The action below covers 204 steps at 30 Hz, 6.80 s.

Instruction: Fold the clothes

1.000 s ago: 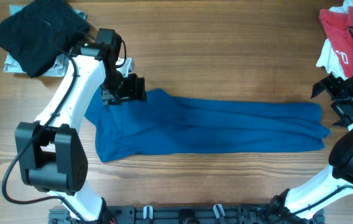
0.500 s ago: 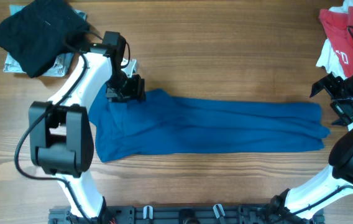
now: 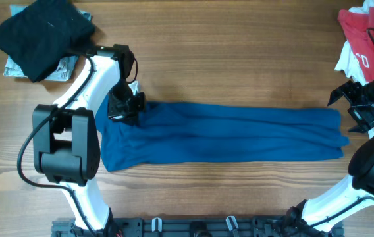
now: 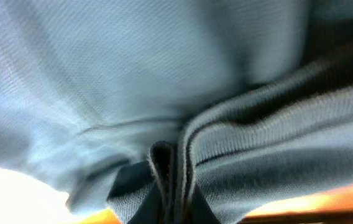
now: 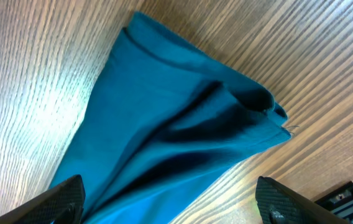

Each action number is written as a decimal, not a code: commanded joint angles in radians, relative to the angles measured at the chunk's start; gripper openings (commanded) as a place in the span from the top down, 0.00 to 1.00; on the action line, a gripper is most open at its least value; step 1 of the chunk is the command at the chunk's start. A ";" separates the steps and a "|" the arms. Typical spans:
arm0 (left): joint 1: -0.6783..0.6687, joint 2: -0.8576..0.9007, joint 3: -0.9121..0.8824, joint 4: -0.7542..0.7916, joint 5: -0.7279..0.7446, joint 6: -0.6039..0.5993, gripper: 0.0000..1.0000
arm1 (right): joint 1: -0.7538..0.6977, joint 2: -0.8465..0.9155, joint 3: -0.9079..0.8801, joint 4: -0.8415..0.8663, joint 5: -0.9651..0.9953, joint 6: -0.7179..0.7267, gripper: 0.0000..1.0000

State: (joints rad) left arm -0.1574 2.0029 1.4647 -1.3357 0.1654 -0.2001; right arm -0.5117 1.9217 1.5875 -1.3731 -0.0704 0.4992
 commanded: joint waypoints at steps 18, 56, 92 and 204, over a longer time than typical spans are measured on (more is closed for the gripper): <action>0.003 -0.062 0.016 -0.127 -0.266 -0.170 0.40 | 0.122 -0.100 -0.006 -0.026 -0.039 -0.029 0.10; -0.486 0.040 0.003 0.417 0.171 -0.381 0.96 | 0.616 -0.243 -0.554 0.488 -0.268 0.027 0.95; -0.589 -0.353 -0.124 0.248 -0.203 -0.340 0.96 | 0.616 -0.389 -0.554 0.389 -0.157 0.140 0.96; 0.279 -0.602 -0.412 0.309 0.145 -0.121 0.00 | 0.306 -0.162 -0.825 0.872 -0.520 -0.153 0.96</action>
State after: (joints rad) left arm 0.1143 1.4059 1.0554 -1.0153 0.2909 -0.3412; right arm -0.1490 1.7489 0.7147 -0.4706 -0.7509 0.3210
